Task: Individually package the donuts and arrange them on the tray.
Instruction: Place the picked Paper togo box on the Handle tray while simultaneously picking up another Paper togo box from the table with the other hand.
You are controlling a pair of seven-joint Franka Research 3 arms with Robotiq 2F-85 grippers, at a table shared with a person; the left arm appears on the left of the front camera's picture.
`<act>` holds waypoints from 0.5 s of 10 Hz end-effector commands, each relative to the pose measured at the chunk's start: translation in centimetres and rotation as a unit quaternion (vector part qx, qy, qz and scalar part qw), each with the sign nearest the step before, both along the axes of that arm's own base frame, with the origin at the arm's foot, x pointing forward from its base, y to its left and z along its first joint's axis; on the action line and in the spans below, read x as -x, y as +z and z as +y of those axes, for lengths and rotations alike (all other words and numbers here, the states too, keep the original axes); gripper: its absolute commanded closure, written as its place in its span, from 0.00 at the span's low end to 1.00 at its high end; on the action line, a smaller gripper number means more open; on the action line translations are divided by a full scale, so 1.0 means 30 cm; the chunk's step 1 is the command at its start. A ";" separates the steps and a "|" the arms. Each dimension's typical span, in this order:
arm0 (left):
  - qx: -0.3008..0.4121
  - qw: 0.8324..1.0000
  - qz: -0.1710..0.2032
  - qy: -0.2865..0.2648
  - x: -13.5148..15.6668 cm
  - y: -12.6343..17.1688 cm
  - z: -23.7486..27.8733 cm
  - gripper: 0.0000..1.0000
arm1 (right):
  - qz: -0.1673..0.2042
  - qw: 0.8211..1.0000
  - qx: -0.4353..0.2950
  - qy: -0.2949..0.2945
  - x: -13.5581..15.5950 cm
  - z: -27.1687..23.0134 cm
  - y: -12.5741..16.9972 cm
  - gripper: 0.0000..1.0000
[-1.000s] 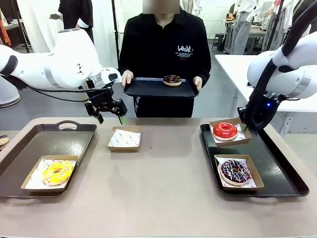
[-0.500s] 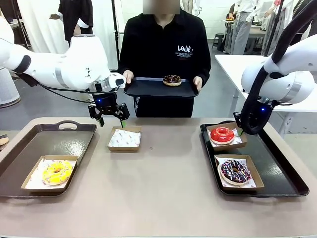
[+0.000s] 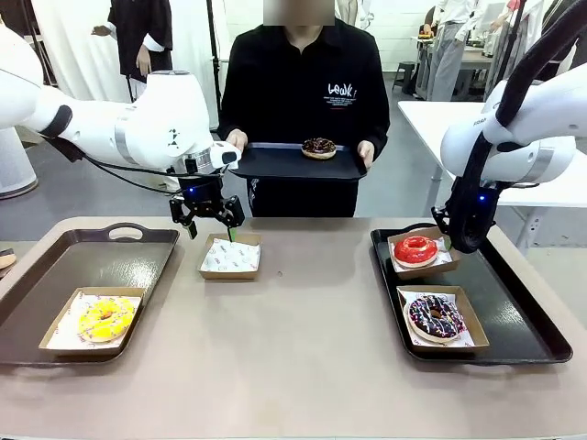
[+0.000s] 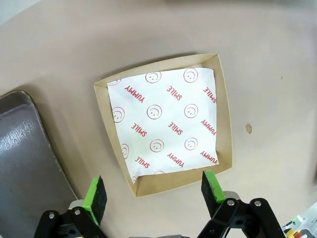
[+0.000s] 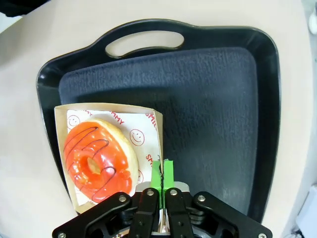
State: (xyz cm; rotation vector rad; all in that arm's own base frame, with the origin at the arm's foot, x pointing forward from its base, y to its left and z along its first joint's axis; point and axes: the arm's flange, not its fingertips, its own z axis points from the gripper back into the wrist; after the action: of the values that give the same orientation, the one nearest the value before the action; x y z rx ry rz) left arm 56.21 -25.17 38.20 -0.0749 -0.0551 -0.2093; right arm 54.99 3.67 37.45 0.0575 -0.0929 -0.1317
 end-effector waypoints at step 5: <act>-0.033 0.999 0.019 0.016 -0.036 -0.051 0.010 0.00 | 0.010 1.000 0.012 -0.001 -0.033 0.046 0.004 0.99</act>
State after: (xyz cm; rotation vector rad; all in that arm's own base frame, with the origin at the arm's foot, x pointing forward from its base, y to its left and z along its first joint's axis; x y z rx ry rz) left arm 56.60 -24.47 36.66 -0.0531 -0.0233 -0.2051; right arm 55.33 4.64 37.66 0.0450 -0.0734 -0.1323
